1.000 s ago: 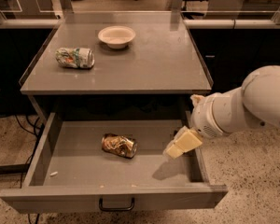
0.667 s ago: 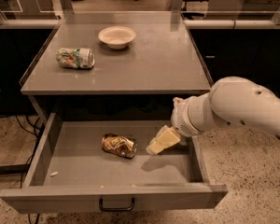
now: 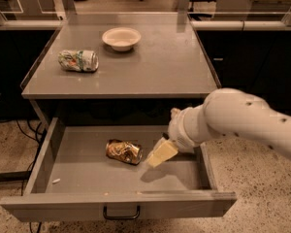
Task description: Pick orange can from top drawer and place on counter
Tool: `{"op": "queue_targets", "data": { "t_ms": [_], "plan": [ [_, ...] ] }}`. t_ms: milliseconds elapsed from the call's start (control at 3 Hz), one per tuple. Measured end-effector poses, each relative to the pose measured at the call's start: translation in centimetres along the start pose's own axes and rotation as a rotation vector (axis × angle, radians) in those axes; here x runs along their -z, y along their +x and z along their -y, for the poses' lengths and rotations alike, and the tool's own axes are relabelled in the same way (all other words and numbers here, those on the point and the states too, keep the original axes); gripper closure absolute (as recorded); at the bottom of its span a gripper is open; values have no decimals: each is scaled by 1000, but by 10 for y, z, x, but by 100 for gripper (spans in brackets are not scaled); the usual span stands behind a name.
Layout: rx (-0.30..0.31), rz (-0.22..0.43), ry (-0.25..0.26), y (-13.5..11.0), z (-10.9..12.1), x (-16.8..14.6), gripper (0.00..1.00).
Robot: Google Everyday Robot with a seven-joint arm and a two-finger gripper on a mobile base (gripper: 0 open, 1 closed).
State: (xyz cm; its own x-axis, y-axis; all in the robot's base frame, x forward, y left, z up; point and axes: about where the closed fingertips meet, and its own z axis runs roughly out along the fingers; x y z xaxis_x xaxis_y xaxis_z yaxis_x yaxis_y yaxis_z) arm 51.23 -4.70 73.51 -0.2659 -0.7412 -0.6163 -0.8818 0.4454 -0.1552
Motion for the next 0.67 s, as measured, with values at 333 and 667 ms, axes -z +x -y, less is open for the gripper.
{"op": "queue_targets", "data": {
  "t_ms": [333,667],
  "plan": [
    [19,-22,-56,-2,-24,-37,0],
    [26,-36,-93,-1,-42,-69,0]
  ]
}}
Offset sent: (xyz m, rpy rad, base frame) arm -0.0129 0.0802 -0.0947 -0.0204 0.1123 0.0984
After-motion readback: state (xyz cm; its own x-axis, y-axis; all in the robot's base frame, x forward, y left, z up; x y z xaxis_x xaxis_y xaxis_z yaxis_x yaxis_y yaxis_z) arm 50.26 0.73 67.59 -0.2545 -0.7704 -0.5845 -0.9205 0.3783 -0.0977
